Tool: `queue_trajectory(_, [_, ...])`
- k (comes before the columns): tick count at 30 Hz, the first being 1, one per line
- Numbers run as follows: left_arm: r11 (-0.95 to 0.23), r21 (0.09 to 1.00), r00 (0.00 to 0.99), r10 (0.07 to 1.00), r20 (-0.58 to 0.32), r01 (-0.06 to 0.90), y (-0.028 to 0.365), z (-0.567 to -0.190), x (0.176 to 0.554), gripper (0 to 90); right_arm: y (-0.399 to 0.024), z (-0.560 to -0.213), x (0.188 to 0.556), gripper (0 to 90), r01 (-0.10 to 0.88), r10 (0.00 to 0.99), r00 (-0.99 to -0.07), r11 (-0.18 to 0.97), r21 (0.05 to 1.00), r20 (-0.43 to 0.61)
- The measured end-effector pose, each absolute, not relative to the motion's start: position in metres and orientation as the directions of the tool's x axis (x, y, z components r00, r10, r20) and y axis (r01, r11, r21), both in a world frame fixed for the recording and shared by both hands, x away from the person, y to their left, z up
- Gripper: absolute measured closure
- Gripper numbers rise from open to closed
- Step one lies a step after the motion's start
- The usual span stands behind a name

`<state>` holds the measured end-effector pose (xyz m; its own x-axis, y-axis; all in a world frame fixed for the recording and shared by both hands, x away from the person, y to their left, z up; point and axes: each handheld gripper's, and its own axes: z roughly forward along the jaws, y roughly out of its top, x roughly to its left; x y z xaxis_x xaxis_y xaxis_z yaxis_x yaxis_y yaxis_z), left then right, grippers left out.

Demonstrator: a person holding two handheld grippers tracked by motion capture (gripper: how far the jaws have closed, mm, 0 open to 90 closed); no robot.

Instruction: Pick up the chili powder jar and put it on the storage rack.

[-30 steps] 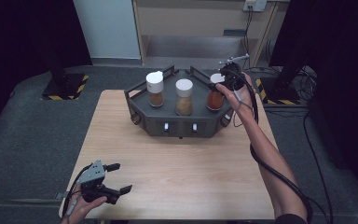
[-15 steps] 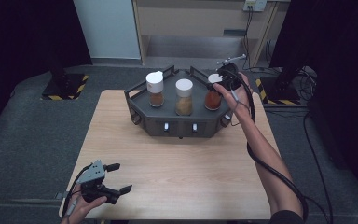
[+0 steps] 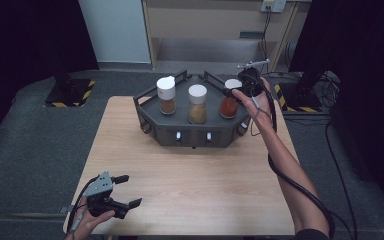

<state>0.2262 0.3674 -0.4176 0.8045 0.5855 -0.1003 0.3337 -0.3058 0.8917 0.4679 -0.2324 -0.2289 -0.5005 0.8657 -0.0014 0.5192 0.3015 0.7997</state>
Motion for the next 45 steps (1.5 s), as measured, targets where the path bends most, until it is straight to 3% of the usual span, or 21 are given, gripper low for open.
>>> queue_trajectory(6, [-0.313, 0.89, 0.807, 0.583, -0.095, 0.331, 0.366, -0.417, 0.226, 4.2, -0.256, -0.211, 0.443, 8.5, 0.447, 0.85, -0.526, 0.29, 0.846, -0.013])
queue_trajectory(22, [-0.319, 0.887, 0.807, 0.583, -0.094, 0.333, 0.364, -0.416, 0.226, 4.3, -0.274, -0.19, 0.396, 7.3, 0.319, 0.78, -0.625, 0.296, 0.9, -0.035])
queue_trajectory(45, [-0.318, 0.887, 0.801, 0.592, -0.09, 0.335, 0.364, -0.415, 0.224, 4.2, -0.293, -0.219, 0.332, 7.6, 0.154, 0.658, -0.75, 0.284, 0.946, -0.075])
